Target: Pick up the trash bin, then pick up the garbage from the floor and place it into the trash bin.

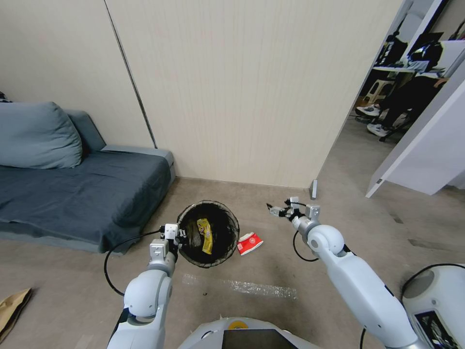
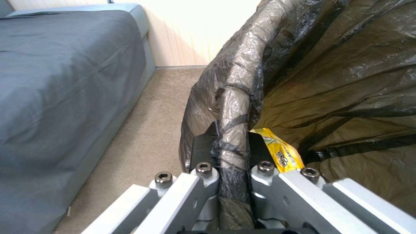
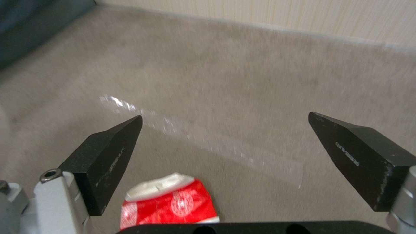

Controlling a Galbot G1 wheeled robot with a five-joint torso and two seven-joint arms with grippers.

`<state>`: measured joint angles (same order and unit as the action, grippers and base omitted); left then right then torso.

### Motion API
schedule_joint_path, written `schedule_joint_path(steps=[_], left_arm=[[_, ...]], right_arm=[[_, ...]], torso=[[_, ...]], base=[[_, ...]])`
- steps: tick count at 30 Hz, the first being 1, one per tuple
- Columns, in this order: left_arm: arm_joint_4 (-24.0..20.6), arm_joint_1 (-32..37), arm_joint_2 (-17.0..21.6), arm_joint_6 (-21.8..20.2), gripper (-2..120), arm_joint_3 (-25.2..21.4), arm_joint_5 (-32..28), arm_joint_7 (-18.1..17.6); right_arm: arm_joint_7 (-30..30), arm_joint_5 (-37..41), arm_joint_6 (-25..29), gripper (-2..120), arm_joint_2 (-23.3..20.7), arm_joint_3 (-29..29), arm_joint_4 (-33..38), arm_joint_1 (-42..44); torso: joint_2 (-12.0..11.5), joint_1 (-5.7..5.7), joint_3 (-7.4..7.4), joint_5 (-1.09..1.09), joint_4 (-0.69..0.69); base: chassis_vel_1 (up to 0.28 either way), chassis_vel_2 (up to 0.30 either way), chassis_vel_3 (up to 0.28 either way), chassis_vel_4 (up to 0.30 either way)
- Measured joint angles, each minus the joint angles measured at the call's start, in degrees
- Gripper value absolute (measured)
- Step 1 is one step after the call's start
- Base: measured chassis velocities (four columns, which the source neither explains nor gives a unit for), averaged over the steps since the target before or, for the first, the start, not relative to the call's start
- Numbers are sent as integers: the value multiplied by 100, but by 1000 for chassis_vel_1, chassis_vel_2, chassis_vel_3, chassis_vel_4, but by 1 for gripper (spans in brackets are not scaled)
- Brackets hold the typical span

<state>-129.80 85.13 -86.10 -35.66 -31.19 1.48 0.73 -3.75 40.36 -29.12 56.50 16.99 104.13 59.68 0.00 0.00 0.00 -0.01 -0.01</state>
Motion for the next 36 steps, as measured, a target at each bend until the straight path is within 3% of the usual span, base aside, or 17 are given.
schedule_joint_path(steps=[2,9,20,36], left_arm=[[-22,1,1,0,2,-58,-21,5],[-57,18,10,0,2,-165,-45,30],[-59,-2,22,-3,2,-185,-50,38],[18,13,18,7,2,-205,-38,57]], right_arm=[[305,-273,46,100,16,-111,-351,-20],[292,-576,113,100,369,-389,-1186,-151],[187,-1076,369,100,1566,-566,-2574,-443],[105,-1442,642,100,2207,-589,-3897,-868]], torso=[[0,0,0,1,0],[0,0,0,-1,1],[0,0,0,0,1],[0,0,0,0,0]], base=[[0,0,0,0],[0,0,0,0],[0,0,0,0],[0,0,0,0]])
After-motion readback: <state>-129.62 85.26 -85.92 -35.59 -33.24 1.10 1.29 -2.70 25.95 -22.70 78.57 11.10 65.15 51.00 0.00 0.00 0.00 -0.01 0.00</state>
